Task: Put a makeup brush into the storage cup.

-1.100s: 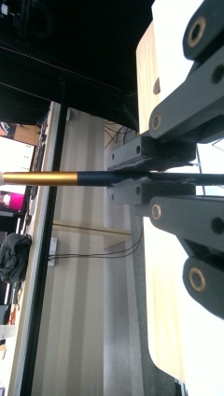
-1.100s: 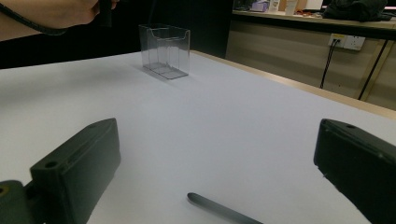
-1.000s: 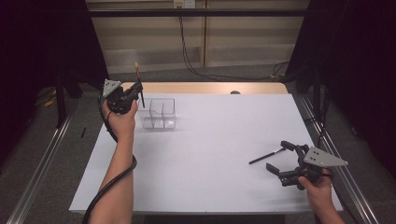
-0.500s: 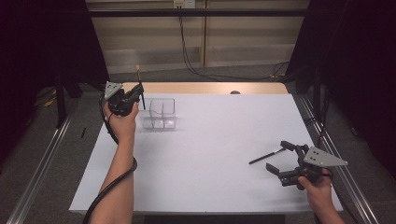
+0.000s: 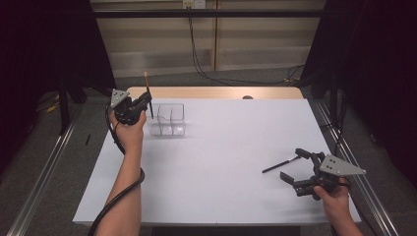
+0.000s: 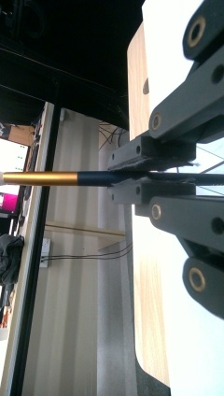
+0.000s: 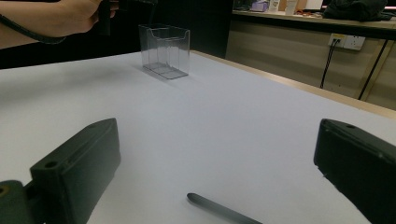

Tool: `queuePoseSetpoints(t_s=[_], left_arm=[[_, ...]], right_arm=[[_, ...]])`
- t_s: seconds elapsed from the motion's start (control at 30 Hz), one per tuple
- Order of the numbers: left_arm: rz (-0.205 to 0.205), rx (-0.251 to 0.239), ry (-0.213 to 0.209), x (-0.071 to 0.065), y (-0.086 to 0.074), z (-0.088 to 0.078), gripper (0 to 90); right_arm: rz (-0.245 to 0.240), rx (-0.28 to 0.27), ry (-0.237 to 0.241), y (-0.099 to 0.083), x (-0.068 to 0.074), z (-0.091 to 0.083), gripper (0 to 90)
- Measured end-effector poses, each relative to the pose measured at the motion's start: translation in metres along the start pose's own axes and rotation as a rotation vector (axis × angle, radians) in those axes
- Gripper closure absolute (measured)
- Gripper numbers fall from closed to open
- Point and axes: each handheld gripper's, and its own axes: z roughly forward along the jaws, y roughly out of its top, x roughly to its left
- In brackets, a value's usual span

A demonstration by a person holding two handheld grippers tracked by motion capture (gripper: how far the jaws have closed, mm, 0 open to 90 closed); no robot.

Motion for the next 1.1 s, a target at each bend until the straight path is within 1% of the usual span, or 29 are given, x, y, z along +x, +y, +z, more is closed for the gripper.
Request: queuePoseSetpoints(t_s=[0.33, 0.57, 0.83, 1.1], left_arm=[[-0.010, -0.003, 0.002, 0.0027, -0.0045, -0.0030, 83.4], [-0.008, -0.005, 0.002, 0.0033, -0.0054, -0.0038, 83.4], [-0.001, 0.006, 0.005, 0.0031, -0.0088, -0.0033, 83.3], [0.000, 0.005, 0.008, 0.0025, -0.0091, -0.0037, 83.3]], right_arm=[[-0.003, 0.002, 0.003, -0.0001, 0.0001, 0.0004, 0.0], [-0.002, 0.003, 0.003, 0.0000, 0.0002, 0.0005, 0.0], [-0.004, 0.003, 0.004, -0.0001, 0.0002, 0.0007, 0.0], [-0.004, 0.003, 0.005, -0.0001, 0.0002, 0.0005, 0.0]])
